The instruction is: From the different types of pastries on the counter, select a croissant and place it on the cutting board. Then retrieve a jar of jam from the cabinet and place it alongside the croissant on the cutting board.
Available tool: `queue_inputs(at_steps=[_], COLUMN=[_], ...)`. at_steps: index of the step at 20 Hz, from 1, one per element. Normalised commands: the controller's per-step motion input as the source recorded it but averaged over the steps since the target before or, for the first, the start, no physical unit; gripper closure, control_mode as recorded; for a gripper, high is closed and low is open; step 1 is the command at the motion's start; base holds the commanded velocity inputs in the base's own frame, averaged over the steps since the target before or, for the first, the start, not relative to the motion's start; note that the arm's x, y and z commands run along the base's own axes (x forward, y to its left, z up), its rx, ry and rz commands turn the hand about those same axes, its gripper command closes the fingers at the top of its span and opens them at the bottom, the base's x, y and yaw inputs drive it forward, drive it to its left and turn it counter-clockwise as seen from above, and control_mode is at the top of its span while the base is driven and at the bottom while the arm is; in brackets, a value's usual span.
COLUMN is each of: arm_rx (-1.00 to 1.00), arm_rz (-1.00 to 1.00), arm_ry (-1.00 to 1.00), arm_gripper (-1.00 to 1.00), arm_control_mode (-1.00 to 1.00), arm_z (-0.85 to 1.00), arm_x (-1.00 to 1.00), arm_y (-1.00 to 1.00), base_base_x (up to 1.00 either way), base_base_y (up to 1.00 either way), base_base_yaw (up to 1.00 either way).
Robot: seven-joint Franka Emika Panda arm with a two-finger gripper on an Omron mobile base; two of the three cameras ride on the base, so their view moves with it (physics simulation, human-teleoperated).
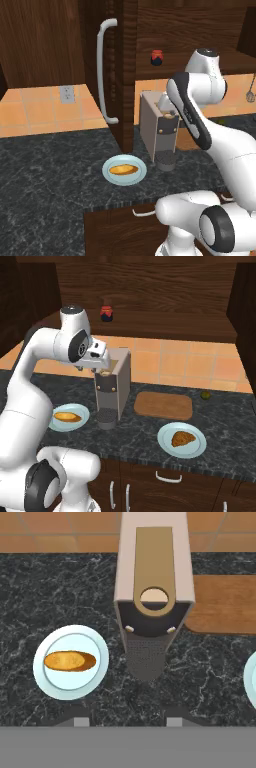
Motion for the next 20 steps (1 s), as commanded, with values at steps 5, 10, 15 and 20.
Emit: queue_inputs(at_steps=[5, 10, 15, 20], arm_rx=[0.14, 0.14, -0.02, -0.02], arm_rz=[-0.08, -0.25, -0.28, -0.16], arm_ry=[-0.05, 0.04, 0.06, 0.09], arm_gripper=[-1.00, -1.00, -1.00, -1.00], arm_control_mode=[-1.00, -1.00, -1.00, -1.00], arm_z=[-0.16, -0.75, -1.00, -0.89], arm_x=[-0.27, 0.00, 0.00, 0.14], arm_y=[-0.55, -1.00, -1.00, -1.00], base_base_x=[0.00, 0.00, 0.00, 0.00], base_base_y=[0.00, 0.00, 0.00, 0.00], base_base_yaw=[0.00, 0.00, 0.00, 0.00])
